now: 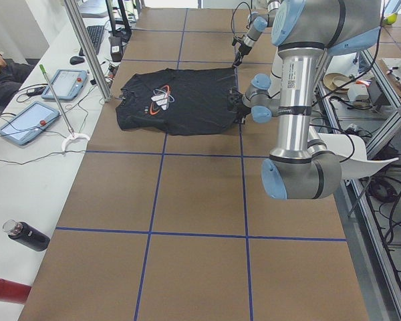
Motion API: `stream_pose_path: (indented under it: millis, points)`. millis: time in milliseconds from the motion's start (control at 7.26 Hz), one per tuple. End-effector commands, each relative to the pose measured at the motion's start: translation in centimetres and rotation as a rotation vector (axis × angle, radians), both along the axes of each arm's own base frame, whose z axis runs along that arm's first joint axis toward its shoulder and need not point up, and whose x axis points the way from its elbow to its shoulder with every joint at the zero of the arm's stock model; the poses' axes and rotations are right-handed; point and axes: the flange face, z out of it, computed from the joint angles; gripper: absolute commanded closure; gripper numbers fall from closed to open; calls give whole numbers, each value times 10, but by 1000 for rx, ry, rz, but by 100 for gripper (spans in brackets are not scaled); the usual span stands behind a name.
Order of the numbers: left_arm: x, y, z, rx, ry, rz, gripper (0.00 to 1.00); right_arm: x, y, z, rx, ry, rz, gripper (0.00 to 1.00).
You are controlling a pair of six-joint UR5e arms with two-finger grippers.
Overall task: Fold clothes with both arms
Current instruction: 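Grasp the hem corners with the left and right grippers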
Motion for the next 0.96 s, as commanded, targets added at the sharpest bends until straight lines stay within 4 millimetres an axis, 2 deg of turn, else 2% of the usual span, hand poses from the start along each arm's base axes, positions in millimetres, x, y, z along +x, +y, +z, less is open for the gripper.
stream_pose_path:
  millis: [0, 138, 275, 413, 551, 688, 826]
  points:
    - [-1, 0, -1, 0, 3, 0, 100, 0, 1, 0, 3, 0, 1, 76]
    - [-1, 0, -2, 0, 5, 0, 100, 0, 1, 0, 5, 0, 1, 94]
    - [-1, 0, -2, 1, 6, 0, 100, -1, 2, 0, 11, 0, 2, 100]
    - [-3, 0, -5, 1, 12, 2, 100, -1, 2, -3, 16, -5, 6, 100]
    - [-8, 1, -12, 5, 27, 5, 100, 5, -1, -18, 14, -33, 12, 100]
    - [-21, 3, -32, 13, 55, 11, 100, 27, -9, -52, 3, -90, 19, 100]
    - [-52, 9, -69, 12, 60, 43, 100, 51, -17, -72, -27, -95, 8, 100]
